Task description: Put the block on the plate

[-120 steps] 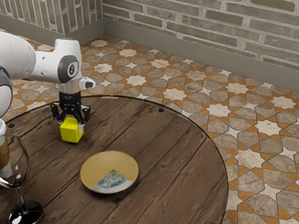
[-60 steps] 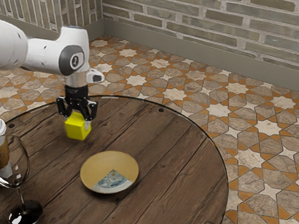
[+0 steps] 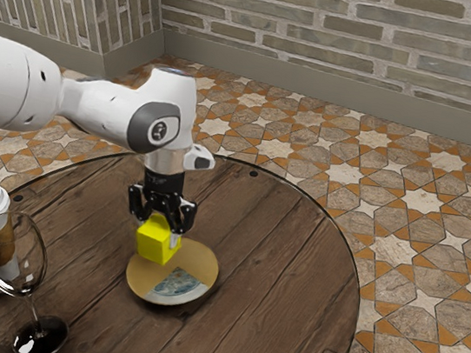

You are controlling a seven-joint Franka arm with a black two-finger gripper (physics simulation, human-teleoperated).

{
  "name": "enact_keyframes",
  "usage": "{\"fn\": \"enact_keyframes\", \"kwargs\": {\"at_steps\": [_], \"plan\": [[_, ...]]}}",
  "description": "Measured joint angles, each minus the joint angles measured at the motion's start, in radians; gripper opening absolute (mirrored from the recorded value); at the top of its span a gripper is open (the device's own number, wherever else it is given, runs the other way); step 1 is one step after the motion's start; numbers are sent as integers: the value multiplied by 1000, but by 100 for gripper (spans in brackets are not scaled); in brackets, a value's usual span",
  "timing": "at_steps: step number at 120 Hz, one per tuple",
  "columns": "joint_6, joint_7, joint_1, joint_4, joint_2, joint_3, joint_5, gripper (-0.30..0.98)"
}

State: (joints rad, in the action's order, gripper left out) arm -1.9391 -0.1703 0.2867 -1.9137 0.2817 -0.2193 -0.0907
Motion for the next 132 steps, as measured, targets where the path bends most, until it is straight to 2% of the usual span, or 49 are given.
{"fn": "enact_keyframes", "kwargs": {"at_steps": [24, 42, 58, 76, 112, 132], "plan": [[-13, -58, 72, -25, 4, 0, 2, 40], [-23, -94, 82, -26, 12, 0, 1, 40], [-27, -116, 82, -22, 13, 1, 0, 53], [-24, -135, 82, -15, 6, 2, 2, 61], [7, -150, 70, -11, -60, 0, 9, 67], [53, -142, 81, 89, -84, -5, 57, 68]]}}
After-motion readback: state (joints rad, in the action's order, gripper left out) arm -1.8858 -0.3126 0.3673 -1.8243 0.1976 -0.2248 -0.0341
